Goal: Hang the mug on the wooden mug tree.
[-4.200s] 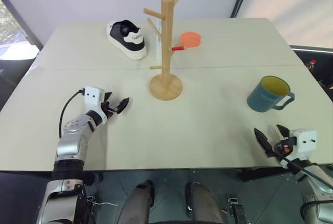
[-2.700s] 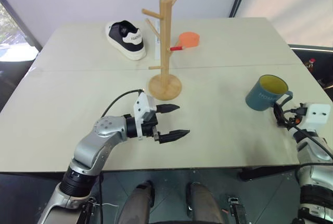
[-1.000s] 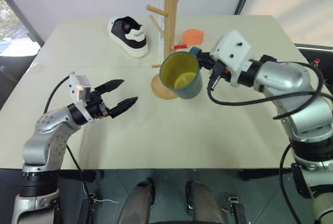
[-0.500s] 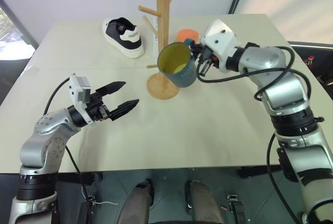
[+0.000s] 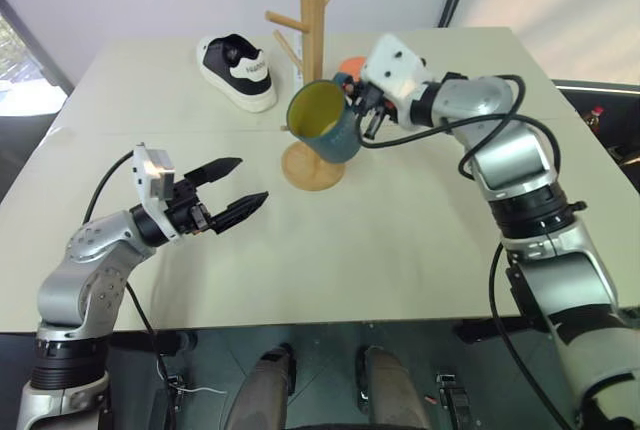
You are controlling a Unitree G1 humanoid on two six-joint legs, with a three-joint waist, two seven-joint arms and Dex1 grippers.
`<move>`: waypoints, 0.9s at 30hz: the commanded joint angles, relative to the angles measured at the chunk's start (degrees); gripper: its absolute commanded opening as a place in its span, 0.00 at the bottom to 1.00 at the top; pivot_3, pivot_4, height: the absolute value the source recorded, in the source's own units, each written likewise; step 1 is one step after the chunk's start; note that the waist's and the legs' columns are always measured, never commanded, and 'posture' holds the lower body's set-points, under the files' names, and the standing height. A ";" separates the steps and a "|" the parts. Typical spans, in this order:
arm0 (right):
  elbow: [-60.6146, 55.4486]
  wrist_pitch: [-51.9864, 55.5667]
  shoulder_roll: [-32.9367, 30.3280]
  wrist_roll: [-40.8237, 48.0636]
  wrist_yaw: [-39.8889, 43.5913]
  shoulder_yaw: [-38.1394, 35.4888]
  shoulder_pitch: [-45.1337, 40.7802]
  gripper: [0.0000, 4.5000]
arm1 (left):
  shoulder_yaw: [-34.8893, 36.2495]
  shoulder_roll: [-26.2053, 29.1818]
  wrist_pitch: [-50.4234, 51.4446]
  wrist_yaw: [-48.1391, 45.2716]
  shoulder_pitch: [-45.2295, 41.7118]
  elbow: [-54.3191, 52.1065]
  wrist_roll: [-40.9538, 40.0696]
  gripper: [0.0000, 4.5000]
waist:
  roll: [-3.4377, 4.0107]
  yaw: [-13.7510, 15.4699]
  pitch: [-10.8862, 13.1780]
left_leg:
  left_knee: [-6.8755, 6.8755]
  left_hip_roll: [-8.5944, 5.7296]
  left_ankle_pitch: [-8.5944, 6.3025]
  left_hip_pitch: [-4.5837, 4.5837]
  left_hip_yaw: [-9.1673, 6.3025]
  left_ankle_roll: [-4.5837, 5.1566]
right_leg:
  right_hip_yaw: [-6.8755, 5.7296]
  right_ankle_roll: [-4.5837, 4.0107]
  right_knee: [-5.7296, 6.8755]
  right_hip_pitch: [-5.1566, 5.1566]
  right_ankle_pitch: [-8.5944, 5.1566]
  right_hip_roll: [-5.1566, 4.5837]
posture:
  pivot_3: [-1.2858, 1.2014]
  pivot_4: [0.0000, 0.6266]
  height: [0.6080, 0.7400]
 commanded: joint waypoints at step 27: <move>-7.03 -8.74 -3.35 14.49 -1.62 -26.36 19.55 0.79 | 3.17 -2.31 -3.39 12.11 -1.38 4.92 5.64 1.00 | -0.03 0.14 -0.01 | 0.05 0.07 0.10 0.22 0.03 -0.14 | 0.06 -0.01 0.41 0.06 0.01 0.03 | 0.52 0.24 1.00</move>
